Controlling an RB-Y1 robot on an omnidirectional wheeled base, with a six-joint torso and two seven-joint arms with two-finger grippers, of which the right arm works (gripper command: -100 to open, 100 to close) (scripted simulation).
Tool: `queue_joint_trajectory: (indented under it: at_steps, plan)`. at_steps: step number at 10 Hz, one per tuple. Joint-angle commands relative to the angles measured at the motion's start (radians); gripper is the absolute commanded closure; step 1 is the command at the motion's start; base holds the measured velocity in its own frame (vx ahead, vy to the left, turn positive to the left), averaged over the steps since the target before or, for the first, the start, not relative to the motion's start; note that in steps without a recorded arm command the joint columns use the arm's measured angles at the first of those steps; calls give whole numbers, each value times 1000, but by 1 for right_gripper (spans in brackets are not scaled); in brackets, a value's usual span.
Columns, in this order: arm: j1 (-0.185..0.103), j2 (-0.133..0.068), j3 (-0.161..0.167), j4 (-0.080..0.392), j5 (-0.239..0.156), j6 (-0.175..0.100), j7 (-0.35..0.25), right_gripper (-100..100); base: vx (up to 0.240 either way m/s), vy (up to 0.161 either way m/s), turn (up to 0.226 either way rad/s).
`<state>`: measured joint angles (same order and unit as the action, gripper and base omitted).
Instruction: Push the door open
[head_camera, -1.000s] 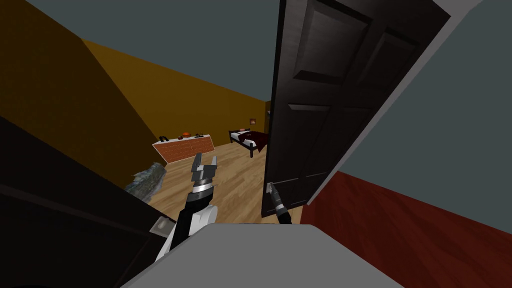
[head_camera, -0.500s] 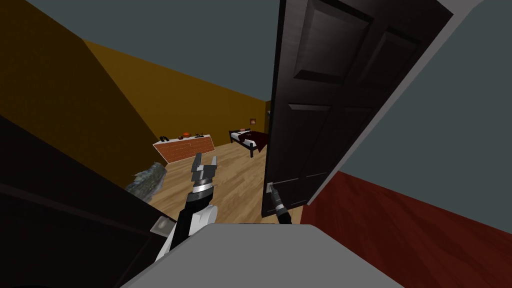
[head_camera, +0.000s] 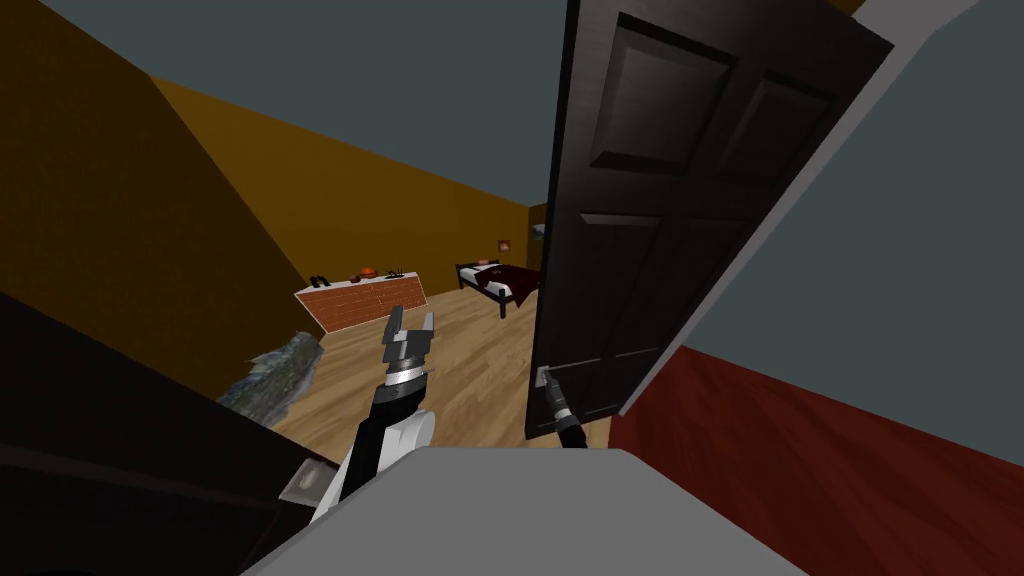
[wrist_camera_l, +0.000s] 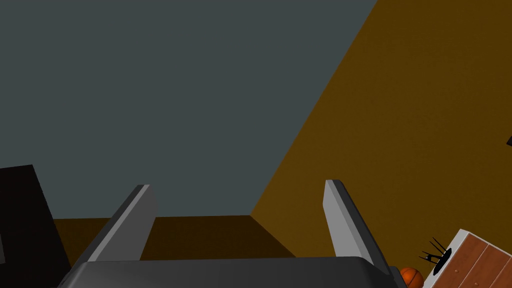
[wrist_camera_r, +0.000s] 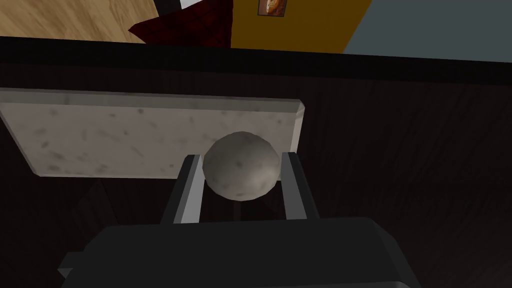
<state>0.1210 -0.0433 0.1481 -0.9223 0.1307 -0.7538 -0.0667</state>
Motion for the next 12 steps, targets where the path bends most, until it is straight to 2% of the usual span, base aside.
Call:
queue_joint_trajectory:
  at_steps: [1,4,6,7,8,9,12]
  plan:
    - [-12,-4,-27,-9,-14,7,11,100,211,115,-77]
    - [-31,17,-66,5,-35,13,29,100,207,118,-93]
    - [-44,48,-93,16,-51,18,42,100,184,125,-102]
    - [-51,71,-107,21,-58,20,48,100,172,112,-107]
    - [-46,57,-99,22,-53,19,45,100,80,46,-36]
    - [-54,34,-122,25,-66,18,52,100,150,84,-49]
    - [-61,19,-152,31,-82,19,61,100,203,93,-63]
